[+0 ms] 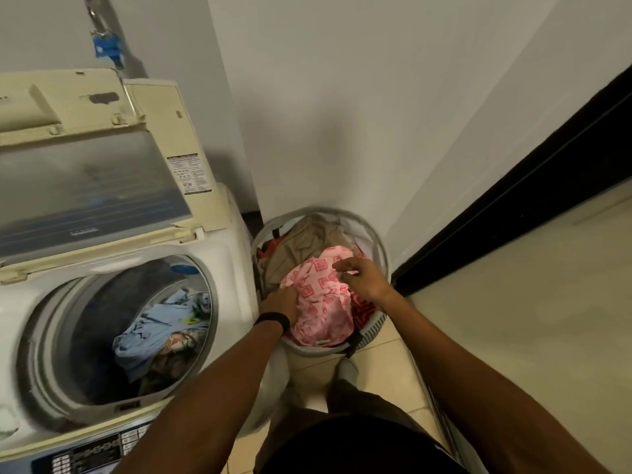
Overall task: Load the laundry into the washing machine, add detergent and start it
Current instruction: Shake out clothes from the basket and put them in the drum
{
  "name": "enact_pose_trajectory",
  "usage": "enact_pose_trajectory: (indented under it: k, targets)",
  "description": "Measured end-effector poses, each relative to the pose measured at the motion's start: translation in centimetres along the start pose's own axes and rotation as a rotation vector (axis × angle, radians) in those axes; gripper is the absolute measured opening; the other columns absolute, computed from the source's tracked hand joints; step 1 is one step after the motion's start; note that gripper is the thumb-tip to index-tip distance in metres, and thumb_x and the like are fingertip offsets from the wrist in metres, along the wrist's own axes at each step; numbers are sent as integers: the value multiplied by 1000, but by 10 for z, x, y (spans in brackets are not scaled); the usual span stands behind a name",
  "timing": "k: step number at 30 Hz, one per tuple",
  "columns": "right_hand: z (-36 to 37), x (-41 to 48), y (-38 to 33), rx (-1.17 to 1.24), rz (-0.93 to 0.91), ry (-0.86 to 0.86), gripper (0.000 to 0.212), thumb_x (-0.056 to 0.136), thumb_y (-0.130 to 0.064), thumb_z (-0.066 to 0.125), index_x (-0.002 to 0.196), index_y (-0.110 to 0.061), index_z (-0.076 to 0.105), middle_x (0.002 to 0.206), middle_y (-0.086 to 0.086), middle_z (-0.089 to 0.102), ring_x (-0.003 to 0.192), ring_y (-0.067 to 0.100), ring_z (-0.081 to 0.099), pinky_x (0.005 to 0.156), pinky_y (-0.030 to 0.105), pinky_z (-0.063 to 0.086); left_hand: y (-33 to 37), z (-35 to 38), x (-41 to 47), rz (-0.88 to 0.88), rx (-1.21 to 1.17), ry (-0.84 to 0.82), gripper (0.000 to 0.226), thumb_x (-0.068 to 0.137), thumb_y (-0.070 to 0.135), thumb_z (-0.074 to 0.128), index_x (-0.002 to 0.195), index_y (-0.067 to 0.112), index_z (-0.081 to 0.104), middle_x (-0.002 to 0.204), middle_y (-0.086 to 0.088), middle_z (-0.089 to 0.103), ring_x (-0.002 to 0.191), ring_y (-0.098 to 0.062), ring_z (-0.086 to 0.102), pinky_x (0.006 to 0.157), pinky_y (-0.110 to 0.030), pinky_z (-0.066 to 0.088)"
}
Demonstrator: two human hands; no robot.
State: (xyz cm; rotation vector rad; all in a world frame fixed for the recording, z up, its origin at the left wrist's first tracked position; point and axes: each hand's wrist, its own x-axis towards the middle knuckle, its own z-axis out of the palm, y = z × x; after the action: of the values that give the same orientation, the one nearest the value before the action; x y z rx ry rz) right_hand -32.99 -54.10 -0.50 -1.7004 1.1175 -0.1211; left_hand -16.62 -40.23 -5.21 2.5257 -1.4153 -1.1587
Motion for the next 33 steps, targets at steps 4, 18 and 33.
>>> enact_pose_trajectory:
  k: [4, 18, 33]
  targets:
    - [-3, 1, 4, 26, 16, -70, 26, 91, -1, 72, 116, -7, 73, 111, 2, 71, 109, 20, 67, 91, 24, 55, 12, -21, 11, 93, -37, 20, 16, 98, 24, 63, 107, 11, 64, 107, -13, 67, 105, -32, 63, 84, -35, 50]
    - [2, -4, -45, -175, -330, 21, 43, 80, -38, 82, 118, -26, 66, 106, -6, 68, 93, 4, 63, 79, 32, 54, 44, -135, -2, 467, -488, 186, 19, 104, 14, 56, 106, 12, 75, 102, 0, 74, 96, -20, 67, 85, -29, 51]
    - [-55, -51, -95, -173, -465, 331, 31, 101, -49, 58, 86, -22, 60, 76, -9, 61, 69, 5, 58, 65, 26, 46, 46, -230, -26, 673, -361, 309, 64, 69, 76, 70, 94, 17, 73, 95, 2, 74, 91, -17, 70, 83, -34, 56]
